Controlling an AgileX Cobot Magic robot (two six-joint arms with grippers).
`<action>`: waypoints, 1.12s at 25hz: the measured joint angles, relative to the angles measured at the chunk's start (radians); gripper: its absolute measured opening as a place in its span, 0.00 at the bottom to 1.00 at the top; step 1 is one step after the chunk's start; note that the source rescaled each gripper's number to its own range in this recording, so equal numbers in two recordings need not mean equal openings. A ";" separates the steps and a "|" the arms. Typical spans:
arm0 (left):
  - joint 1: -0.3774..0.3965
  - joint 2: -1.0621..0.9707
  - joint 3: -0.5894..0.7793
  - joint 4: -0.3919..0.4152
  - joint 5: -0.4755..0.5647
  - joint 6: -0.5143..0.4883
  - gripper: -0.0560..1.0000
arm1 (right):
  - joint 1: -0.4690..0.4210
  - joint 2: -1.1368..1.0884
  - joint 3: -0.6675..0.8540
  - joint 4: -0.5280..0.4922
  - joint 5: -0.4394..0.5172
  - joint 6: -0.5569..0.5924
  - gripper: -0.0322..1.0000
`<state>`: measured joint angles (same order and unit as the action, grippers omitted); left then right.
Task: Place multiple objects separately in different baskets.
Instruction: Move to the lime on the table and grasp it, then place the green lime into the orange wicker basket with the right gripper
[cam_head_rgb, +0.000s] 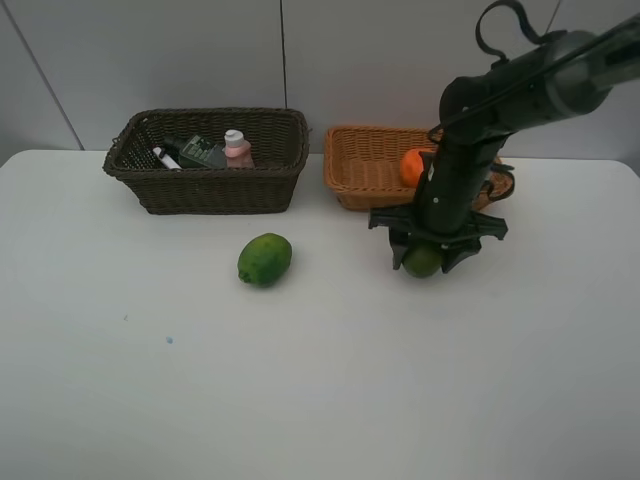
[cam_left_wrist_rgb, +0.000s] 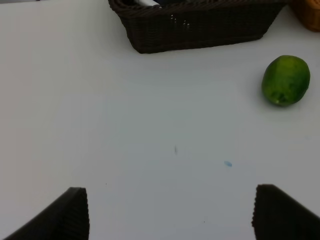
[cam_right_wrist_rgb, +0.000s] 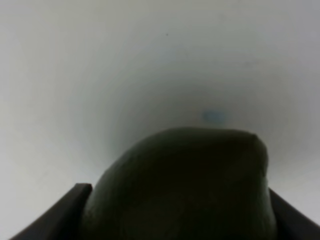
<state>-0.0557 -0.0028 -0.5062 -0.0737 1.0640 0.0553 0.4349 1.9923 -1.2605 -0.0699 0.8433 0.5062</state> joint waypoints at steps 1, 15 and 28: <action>0.000 0.000 0.000 0.000 0.000 0.000 0.85 | 0.000 -0.029 -0.001 -0.017 0.012 -0.009 0.36; 0.000 0.000 0.000 0.000 0.000 0.000 0.85 | -0.059 0.055 -0.563 -0.134 0.154 -0.338 0.36; 0.000 0.000 0.000 0.000 0.000 0.000 0.85 | -0.295 0.236 -0.723 0.017 0.146 -0.457 0.93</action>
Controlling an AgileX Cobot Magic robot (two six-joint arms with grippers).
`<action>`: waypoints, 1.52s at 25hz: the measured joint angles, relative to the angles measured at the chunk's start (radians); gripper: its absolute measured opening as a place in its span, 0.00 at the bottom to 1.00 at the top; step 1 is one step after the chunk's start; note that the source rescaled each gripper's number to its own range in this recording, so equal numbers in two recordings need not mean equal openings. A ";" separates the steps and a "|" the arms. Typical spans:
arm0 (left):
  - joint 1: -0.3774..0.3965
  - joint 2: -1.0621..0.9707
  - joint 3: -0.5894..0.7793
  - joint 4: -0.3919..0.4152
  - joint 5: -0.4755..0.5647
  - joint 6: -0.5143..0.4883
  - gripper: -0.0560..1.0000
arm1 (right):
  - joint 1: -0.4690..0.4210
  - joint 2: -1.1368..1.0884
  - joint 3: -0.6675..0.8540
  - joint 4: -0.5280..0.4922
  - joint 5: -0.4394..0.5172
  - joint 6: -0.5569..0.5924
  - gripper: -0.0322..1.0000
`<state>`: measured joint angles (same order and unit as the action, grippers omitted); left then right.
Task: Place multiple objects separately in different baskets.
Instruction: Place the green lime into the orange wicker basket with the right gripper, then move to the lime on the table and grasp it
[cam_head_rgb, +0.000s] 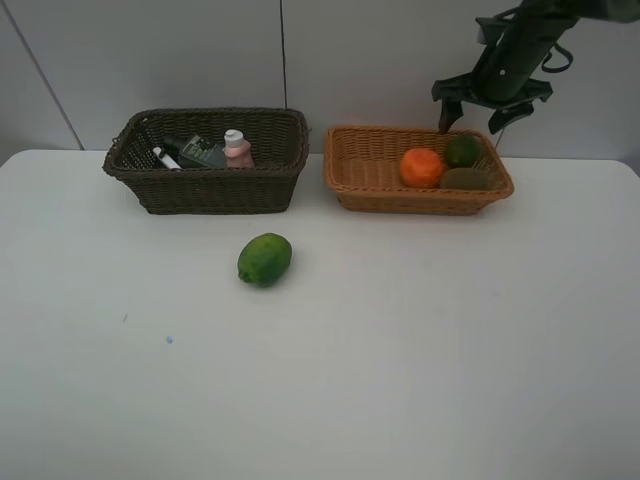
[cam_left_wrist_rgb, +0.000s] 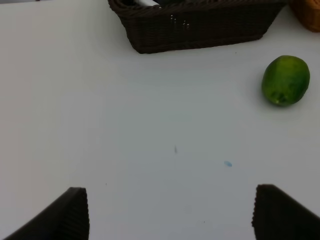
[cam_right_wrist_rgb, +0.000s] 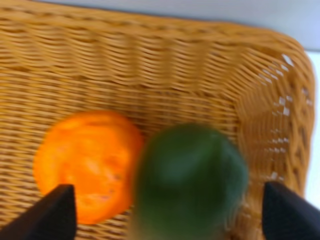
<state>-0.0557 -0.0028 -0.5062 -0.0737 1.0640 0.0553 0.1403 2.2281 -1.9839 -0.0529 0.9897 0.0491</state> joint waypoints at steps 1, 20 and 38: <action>0.000 0.000 0.000 0.000 0.000 0.000 0.85 | 0.000 0.000 0.001 0.000 -0.001 -0.001 0.96; 0.000 0.000 0.000 0.000 0.000 0.000 0.85 | 0.053 -0.139 0.045 0.085 0.223 0.030 1.00; 0.000 0.000 0.000 0.000 0.000 0.000 0.85 | 0.570 -0.149 0.104 0.043 0.229 0.096 1.00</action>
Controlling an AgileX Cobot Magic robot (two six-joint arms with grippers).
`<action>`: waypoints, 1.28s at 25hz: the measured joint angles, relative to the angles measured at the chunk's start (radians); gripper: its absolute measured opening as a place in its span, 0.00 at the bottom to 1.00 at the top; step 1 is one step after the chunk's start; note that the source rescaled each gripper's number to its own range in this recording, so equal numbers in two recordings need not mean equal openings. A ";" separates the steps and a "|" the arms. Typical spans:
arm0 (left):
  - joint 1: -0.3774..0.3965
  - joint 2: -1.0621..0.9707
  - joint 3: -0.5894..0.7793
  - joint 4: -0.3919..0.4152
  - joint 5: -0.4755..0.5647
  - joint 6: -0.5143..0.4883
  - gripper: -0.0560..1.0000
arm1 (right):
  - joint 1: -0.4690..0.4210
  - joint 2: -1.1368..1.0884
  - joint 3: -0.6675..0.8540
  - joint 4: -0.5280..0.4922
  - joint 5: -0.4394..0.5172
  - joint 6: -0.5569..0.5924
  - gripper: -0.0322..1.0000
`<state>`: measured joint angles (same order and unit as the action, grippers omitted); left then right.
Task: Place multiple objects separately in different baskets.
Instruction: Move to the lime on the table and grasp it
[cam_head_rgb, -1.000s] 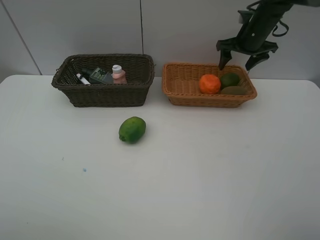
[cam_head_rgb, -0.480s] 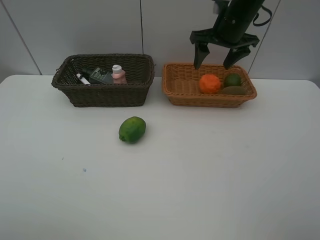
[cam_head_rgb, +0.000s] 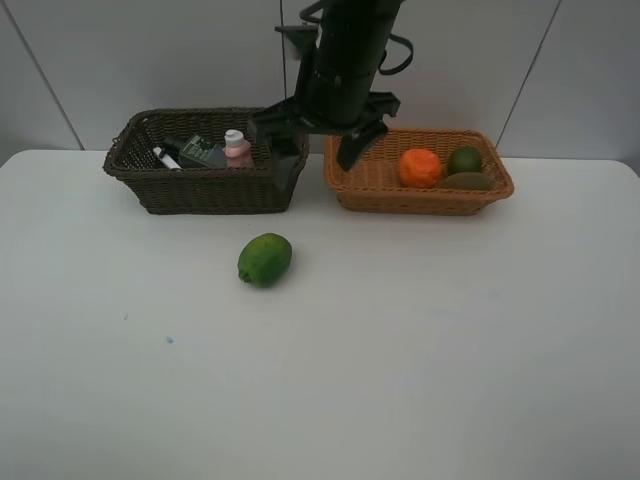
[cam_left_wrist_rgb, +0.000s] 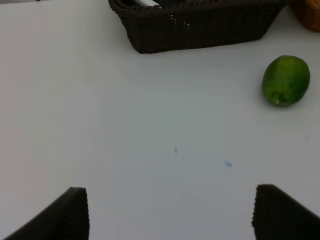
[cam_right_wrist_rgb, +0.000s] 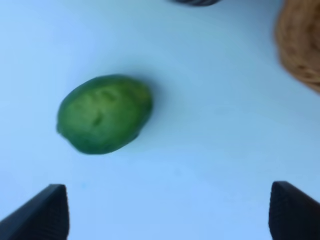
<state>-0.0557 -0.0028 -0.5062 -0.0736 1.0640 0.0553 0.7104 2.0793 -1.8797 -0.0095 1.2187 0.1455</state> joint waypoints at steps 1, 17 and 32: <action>0.000 0.000 0.000 0.000 0.000 0.000 0.85 | 0.022 0.006 0.000 -0.004 -0.001 0.000 1.00; 0.000 0.000 0.000 0.000 0.000 0.000 0.85 | 0.151 0.128 0.003 -0.102 0.002 -0.004 1.00; 0.000 0.000 0.000 0.000 0.000 0.000 0.85 | -0.080 0.128 0.003 0.143 -0.009 0.657 1.00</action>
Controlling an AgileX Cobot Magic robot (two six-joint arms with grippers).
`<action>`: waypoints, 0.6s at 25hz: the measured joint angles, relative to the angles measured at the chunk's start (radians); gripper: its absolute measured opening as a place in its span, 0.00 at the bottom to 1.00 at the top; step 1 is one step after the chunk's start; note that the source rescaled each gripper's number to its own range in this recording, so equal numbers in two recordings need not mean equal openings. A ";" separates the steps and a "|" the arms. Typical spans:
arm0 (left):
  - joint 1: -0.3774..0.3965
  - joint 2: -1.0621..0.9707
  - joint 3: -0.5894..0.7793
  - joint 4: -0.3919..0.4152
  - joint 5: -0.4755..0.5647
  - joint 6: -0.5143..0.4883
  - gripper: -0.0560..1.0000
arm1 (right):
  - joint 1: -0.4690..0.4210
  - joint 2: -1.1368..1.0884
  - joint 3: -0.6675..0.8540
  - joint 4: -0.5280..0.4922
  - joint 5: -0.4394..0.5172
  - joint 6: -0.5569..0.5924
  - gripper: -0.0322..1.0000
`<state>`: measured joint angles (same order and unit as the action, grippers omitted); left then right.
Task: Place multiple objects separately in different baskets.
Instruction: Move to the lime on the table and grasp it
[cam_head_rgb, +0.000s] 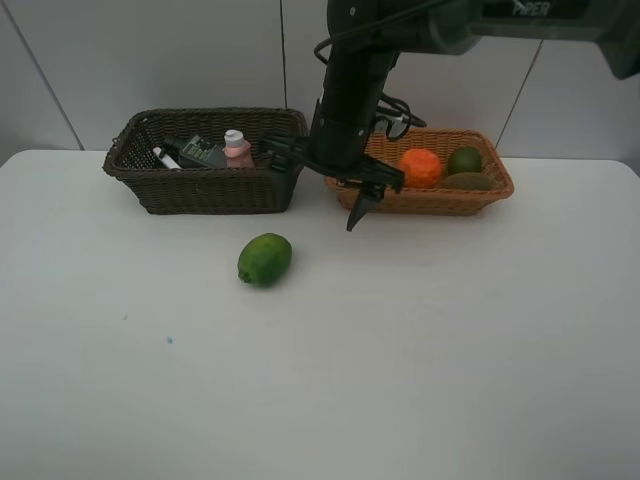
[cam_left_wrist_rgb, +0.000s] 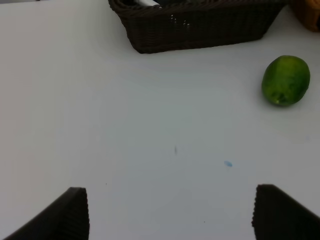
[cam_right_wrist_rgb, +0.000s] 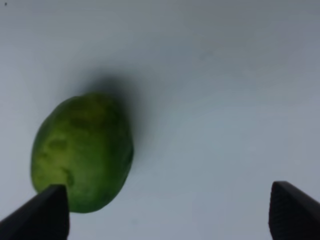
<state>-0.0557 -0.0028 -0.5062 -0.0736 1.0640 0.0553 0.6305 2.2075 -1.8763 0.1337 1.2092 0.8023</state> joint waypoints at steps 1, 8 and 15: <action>0.000 0.000 0.000 0.000 0.000 0.000 0.85 | -0.001 0.000 0.000 0.018 -0.017 0.022 1.00; 0.000 0.000 0.000 0.000 0.000 0.000 0.85 | 0.037 0.006 0.000 -0.067 -0.121 0.201 1.00; 0.000 0.000 0.000 0.000 0.000 0.000 0.85 | 0.065 0.078 0.000 -0.081 -0.138 0.242 1.00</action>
<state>-0.0557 -0.0028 -0.5062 -0.0736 1.0640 0.0553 0.6953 2.2851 -1.8763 0.0528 1.0716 1.0443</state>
